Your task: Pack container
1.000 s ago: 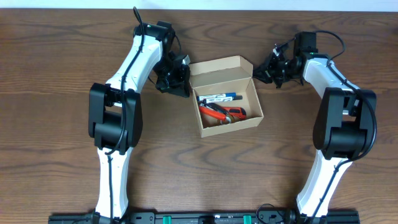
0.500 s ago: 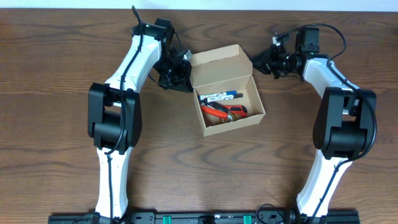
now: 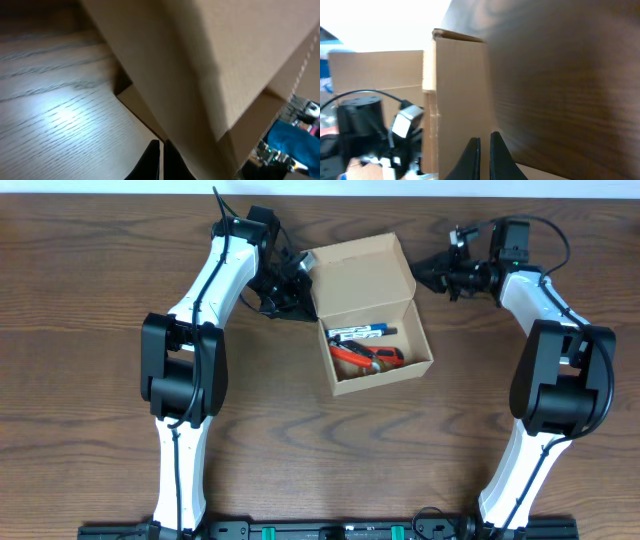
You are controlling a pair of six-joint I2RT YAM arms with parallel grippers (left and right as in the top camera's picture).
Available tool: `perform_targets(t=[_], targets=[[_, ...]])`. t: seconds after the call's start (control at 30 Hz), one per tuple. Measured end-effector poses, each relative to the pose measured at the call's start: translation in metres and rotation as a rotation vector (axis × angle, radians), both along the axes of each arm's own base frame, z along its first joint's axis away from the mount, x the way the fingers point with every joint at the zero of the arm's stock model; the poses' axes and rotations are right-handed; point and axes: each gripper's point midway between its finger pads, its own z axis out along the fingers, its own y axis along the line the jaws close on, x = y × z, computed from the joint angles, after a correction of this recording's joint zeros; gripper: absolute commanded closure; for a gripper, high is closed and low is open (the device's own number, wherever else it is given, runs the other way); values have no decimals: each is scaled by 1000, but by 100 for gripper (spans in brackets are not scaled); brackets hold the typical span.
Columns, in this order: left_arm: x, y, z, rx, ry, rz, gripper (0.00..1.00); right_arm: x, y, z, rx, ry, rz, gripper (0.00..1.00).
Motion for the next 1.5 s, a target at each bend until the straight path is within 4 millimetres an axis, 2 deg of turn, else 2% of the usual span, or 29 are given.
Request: perform_targets(t=[0.2,0.3,0.4,0.53,0.63,0.8,0.9,1.17,1.3,1.5], targets=[[0,-7,7,-63,-16,-23,94,13,1,37,44,-90,34,98],[0,-9,10,-86,-15,-26,94,12,3,44,62,-94,49,98],[2,-8,12,-104,-18,-22,94,6,3,38,64,-42,46,98],[7,4,11,-92,-13,7,94,-4,-2,21,22,58,19,99],[8,18,5,-39,4,32,94,-15,-15,3,-39,156,-21,98],[3,35,-6,62,29,43,94,-22,-43,-13,-143,224,-80,98],[2,37,-8,87,37,46,94,-21,-48,-16,-172,218,-92,99],[-4,24,-5,60,54,37,94,-22,-57,-23,-211,244,-123,99],[-4,22,-4,52,56,37,94,-22,-73,-23,-210,258,-154,98],[-4,22,-3,51,57,37,94,-19,-87,-15,-231,268,-185,98]])
